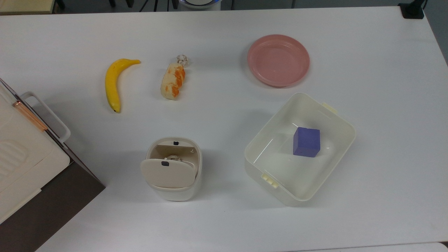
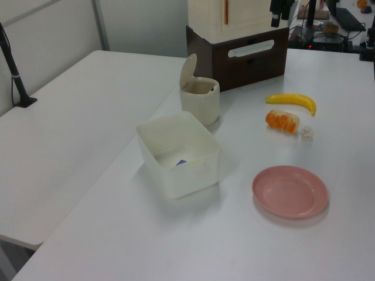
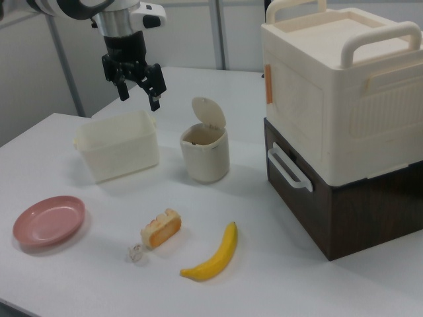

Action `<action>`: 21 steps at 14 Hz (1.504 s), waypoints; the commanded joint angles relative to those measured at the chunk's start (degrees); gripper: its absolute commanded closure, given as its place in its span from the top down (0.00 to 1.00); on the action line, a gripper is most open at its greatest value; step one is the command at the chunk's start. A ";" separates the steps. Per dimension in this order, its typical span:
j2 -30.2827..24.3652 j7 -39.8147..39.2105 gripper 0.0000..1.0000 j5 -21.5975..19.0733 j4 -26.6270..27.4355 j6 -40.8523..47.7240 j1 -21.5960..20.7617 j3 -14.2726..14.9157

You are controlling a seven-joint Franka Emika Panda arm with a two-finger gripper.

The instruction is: Grab it up and put it in the trash

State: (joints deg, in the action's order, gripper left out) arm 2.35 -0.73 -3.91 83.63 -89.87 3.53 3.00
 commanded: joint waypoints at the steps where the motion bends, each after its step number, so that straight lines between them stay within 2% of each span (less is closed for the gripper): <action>1: -1.12 1.06 1.00 -1.79 1.98 -2.84 -0.28 0.60; 16: -1.20 -0.68 1.00 -0.05 2.06 -2.33 -0.37 0.25; 19: -1.20 -0.16 1.00 3.02 2.15 -2.15 -1.59 0.16; 21: -1.20 0.63 1.00 3.47 2.15 -2.15 -1.68 0.16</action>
State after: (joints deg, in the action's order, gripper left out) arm 2.36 -0.70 -2.16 84.01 -91.05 3.16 2.95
